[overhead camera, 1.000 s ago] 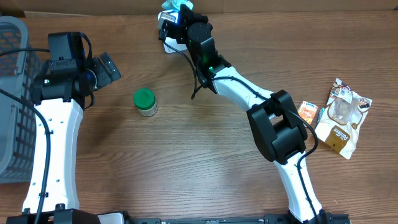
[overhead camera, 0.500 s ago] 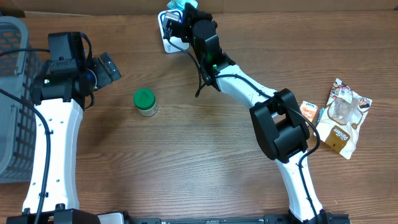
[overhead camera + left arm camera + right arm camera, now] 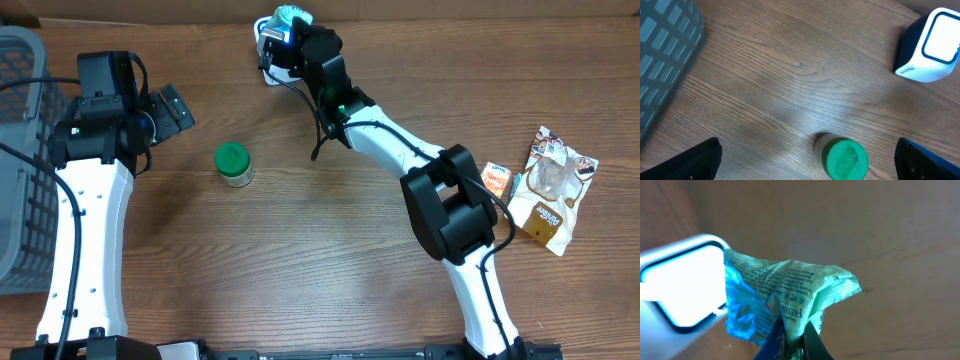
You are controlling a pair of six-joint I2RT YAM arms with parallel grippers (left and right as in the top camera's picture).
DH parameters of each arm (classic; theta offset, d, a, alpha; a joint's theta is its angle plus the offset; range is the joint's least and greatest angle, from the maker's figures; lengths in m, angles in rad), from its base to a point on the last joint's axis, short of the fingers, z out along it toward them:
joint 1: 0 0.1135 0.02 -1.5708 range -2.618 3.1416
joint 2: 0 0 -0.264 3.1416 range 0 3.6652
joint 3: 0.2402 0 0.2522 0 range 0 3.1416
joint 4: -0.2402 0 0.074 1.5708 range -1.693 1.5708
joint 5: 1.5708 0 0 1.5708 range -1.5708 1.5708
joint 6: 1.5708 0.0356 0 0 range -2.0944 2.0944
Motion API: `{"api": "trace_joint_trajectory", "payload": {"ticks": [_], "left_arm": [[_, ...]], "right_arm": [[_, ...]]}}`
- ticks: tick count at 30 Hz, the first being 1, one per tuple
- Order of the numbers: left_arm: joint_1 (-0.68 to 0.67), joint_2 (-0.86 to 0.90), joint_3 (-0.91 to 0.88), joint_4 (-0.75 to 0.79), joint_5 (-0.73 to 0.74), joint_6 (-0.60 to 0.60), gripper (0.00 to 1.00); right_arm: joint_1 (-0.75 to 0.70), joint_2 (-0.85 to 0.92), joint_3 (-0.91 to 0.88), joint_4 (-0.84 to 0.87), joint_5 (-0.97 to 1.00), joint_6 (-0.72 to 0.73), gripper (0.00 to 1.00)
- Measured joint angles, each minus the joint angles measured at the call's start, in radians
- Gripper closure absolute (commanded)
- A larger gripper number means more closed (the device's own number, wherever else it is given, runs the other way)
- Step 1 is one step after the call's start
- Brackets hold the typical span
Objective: Scan the item barcode
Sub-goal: 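Hold the teal pack's barcode in front of the white scanner, then carry the teal pack right and release it beside the orange pack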
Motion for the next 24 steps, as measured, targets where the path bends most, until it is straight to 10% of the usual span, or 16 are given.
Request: {"api": "trace_joint_trajectory", "payload": {"ticks": [16,24], "left_arm": [[0.000,0.000,-0.001,0.001,0.000,0.000,0.01],[0.000,0.000,-0.001,0.001,0.000,0.000,0.00]], "right_arm": [[-0.026,-0.602,0.016,-0.952,-0.053,0.792,0.96],[-0.266,-0.591,-0.013,-1.418,-0.068,1.370,0.96]]}}
